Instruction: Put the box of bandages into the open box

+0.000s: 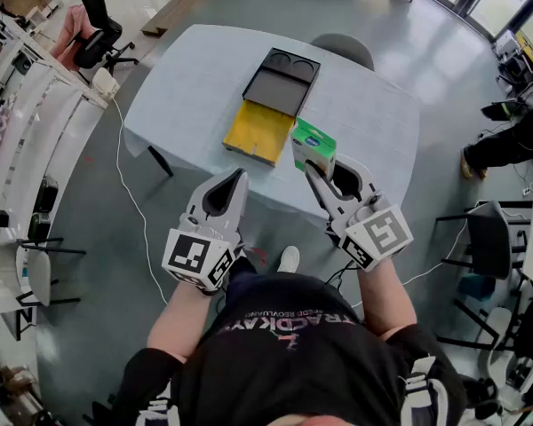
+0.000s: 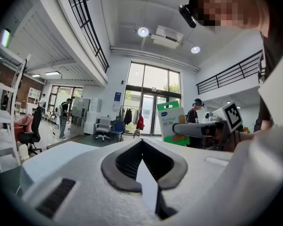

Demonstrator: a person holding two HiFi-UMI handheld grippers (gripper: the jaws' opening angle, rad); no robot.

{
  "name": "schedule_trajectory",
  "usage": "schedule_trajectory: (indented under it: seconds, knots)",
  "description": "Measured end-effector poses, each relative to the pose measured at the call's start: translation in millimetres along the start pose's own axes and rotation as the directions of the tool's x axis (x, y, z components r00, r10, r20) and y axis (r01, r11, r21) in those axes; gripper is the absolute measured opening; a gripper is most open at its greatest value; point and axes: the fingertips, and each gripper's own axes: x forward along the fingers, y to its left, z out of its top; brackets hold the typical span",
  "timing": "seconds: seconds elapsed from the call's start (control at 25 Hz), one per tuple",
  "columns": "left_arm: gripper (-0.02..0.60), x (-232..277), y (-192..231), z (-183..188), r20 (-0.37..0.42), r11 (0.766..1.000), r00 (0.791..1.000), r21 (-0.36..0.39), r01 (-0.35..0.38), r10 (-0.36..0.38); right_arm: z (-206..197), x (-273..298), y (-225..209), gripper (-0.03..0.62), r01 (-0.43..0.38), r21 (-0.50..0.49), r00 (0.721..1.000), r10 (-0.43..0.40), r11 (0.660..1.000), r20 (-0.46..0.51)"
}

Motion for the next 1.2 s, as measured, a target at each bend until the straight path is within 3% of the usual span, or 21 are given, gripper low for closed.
schedule_trajectory:
  seconds: [1.2]
  knots:
    - [0.017,-5.8,24.7,4.3,-0.003,1.0,1.0,0.001,0.027,-0.027,1.8,24.6,10.6,0.091,0.002,0.035,1.0,-0.003,0.999,0.009]
